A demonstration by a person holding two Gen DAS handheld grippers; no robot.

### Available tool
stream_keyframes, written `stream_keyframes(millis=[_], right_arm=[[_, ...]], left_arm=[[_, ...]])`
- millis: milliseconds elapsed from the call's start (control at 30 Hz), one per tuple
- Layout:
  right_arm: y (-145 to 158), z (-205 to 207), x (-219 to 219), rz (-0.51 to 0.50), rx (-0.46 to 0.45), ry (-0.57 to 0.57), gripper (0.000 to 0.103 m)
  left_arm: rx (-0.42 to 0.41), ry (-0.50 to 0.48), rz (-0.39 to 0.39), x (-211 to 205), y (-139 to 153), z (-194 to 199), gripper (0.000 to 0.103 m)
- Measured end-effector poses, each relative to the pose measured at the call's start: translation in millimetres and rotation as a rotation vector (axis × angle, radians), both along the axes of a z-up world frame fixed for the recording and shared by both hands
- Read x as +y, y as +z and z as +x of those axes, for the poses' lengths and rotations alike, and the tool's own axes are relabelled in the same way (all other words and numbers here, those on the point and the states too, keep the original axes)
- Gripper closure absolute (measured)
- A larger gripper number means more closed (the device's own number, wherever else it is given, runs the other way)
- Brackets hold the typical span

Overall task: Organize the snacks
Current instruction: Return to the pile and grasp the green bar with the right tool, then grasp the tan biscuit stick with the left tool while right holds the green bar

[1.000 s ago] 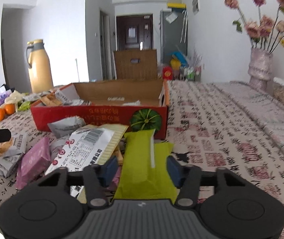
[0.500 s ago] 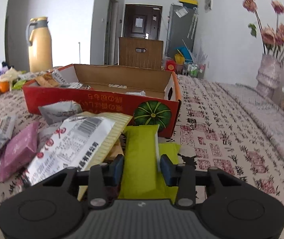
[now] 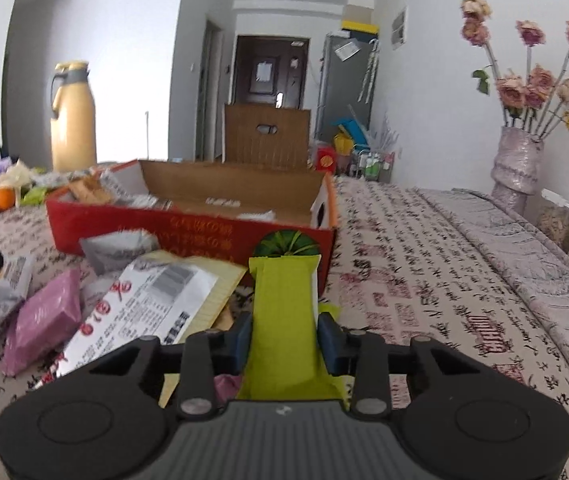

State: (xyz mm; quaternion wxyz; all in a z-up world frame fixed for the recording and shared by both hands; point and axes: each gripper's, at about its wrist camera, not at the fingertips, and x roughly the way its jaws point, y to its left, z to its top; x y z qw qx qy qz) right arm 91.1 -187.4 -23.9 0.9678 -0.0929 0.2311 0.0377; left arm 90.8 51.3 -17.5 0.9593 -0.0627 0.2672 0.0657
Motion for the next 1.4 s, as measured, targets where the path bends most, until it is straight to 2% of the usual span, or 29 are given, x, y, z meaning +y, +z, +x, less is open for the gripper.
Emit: stream_keyframes(millis=[167,333,533,733,867,967,1167,1200,1233,1333,1400], right_arm=[[4.1,-1.4,-5.0,0.015,-0.01,-0.01,0.069],[1.8,0.7,-3.7,0.025,-0.006,-0.005,0.068],[-0.3,2.1,-5.3,0.034,-0.001,-0.003,0.068],[-0.7,3.4,-10.0,0.043,-0.003,-0.016,0.068],[-1.7,4.1,-10.1,0.044,0.0,-0.021,0.068],[-1.6,3.7,-8.2,0.04,-0.001,-0.022,0.068],[-0.1,2.7,-6.2,0.03,-0.002,-0.03,0.068],[0.4,2.5,-6.0,0.029,-0.003,-0.032,0.068],[0.9,2.3,-5.8,0.028,-0.004,-0.034,0.068],[2.5,1.2,-4.6,0.027,-0.009,-0.035,0.068],[3.2,0.4,-2.8,0.026,-0.011,-0.032,0.068]], left_arm=[[0.052,0.072,-0.019,6.4,-2.2,14.2,0.0],[0.083,0.109,-0.004,-0.3,-0.4,29.0,0.0],[0.173,0.194,0.057,-12.9,-8.9,55.1,0.0],[0.207,0.17,0.084,-20.1,-18.4,64.3,0.002],[0.225,0.131,0.079,-20.4,-22.0,66.4,0.027],[0.226,0.106,0.071,-17.4,-24.7,66.4,0.037],[0.192,0.076,0.083,-10.8,-20.1,62.5,0.05],[0.183,0.072,0.086,-9.7,-17.8,61.6,0.056],[0.174,0.066,0.087,-8.5,-14.9,60.7,0.072],[0.154,0.042,0.084,-6.7,-7.5,58.8,0.082],[0.145,0.037,0.089,-6.7,-5.4,58.3,0.083]])
